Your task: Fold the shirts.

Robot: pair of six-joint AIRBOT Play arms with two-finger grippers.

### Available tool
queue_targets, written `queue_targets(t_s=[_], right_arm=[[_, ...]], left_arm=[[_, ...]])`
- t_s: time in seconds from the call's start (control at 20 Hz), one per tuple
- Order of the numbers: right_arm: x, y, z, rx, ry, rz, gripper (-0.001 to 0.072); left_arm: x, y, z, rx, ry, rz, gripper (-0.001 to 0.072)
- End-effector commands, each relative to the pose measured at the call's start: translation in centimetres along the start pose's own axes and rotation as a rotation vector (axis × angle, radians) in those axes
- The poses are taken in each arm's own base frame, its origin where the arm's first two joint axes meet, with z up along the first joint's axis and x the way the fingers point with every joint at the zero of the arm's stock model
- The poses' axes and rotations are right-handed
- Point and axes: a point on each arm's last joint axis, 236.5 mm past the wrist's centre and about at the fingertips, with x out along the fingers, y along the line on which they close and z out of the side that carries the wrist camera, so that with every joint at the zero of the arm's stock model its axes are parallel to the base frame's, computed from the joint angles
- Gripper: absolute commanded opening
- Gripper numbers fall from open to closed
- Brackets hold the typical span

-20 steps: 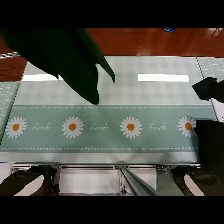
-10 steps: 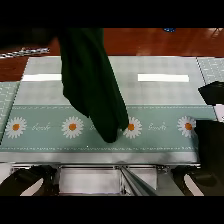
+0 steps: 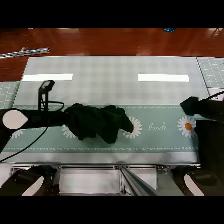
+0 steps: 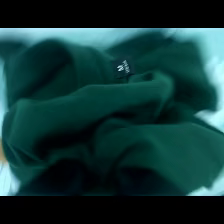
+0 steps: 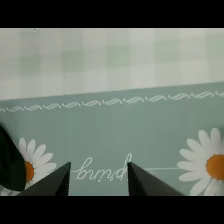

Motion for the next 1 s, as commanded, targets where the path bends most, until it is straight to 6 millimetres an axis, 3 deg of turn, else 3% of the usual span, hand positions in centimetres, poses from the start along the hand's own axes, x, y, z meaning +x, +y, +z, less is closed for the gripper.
queue_targets(t_s=[0.0,0.1,0.2,0.25,0.35,0.4,0.45,0.5,0.6,0.7,0.8,0.9,0.95], right_arm=[[5.0,-1.1,-4.6,0.051,0.161,-0.021,0.0412],[5.2,-1.5,-2.6,0.027,0.128,-0.042,0.0412],[2.6,-3.7,2.0,0.036,0.006,-0.112,0.0412],[1.1,-5.9,3.9,0.058,-0.052,-0.177,0.0412],[-0.4,-10.6,4.7,0.155,-0.085,-0.282,0.0412],[0.1,-11.8,3.8,0.23,-0.072,-0.278,0.0412],[1.4,-11.8,2.6,0.292,-0.049,-0.23,0.0412],[3.3,-10.2,1.1,0.332,-0.014,-0.13,0.0412],[6.3,-5.6,-2.1,0.35,0.076,0.076,0.0412],[7.8,-2.3,-5.0,0.338,0.161,0.186,0.0412],[8.6,-0.5,-7.2,0.288,0.219,0.214,0.0412],[8.9,1.1,-7.9,0.265,0.237,0.233,0.0412],[9.0,1.9,-7.8,0.257,0.232,0.243,0.0412]], left_arm=[[1.1,3.6,-3.7,-0.049,0.132,0.089,0.0504],[-2.1,7.5,-1.1,-0.046,0.08,0.237,0.0504],[-7.4,11.3,2.5,-0.126,-0.048,0.353,0.0504],[-9.9,13.0,3.8,-0.194,-0.129,0.39,0.0504],[-11.9,15.8,3.4,-0.378,-0.22,0.396,0.0503],[-10.8,15.9,2.3,-0.501,-0.226,0.317,0.05],[-8.4,14.4,1.7,-0.585,-0.218,0.167,0.0485],[-6.1,11.8,1.7,-0.596,-0.215,-0.014,0.0422],[-2.8,8.0,0.9,-0.596,-0.181,-0.28,0.0398],[-0.3,7.9,-1.4,-0.648,-0.081,-0.33,0.04],[1.1,7.8,-2.2,-0.657,-0.021,-0.373,0.043],[2.2,7.4,-2.1,-0.665,0.003,-0.426,0.0431],[2.9,7.3,-2.2,-0.664,0.02,-0.434,0.0473]])
